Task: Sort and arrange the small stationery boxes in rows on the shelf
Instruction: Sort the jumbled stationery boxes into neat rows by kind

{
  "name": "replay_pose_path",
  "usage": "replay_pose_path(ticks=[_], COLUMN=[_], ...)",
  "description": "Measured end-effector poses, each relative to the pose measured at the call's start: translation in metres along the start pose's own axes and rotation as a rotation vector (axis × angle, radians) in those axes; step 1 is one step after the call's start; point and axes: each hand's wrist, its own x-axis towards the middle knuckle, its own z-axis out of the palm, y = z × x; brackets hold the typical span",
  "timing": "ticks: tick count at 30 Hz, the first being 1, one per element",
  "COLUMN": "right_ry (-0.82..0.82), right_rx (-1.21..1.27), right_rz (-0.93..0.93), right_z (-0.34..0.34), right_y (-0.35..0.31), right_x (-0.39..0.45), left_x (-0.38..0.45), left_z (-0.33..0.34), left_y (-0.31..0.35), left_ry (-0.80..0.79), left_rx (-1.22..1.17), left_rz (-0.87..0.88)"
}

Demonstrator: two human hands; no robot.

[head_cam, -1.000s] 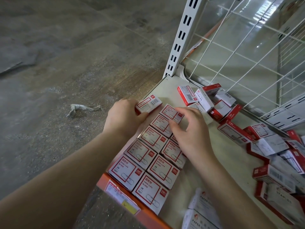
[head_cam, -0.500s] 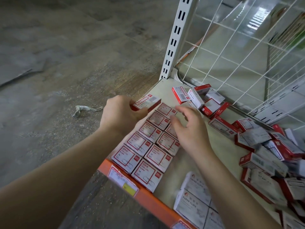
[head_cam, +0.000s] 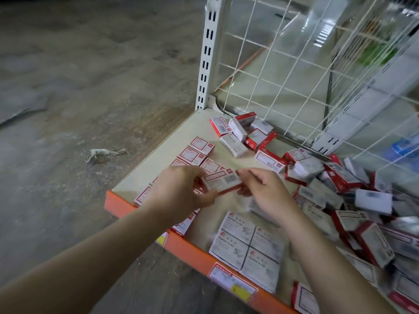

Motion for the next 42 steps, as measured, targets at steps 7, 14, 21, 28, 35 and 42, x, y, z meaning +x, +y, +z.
replay_pose_path(ticks=[7, 14, 21, 28, 35, 42], right_ry=[-0.041, 0.040, 0.048, 0.010, -0.010, 0.113], right_rx=[0.204, 0.201, 0.260, 0.155, -0.037, -0.221], right_rz=[0.083, 0.066, 0.101, 0.051, -0.056, -0.266], right_z=[-0.016, -0.023, -0.021, -0.021, -0.015, -0.019], right_y=[0.007, 0.012, 0.010, 0.005, 0.013, 0.011], right_x=[-0.019, -0.028, -0.035, -0.041, -0.045, -0.047], left_x=[-0.011, -0.008, -0.004, -0.002, 0.001, -0.004], left_z=[0.012, 0.020, 0.026, 0.028, 0.024, 0.021], left_y=[0.014, 0.019, 0.013, 0.012, 0.012, 0.016], left_ry=[-0.056, -0.055, -0.151, -0.057, -0.051, -0.068], left_rx=[0.054, -0.058, -0.223, -0.386, -0.413, -0.561], left_rz=[0.142, -0.030, -0.157, -0.245, -0.342, -0.379])
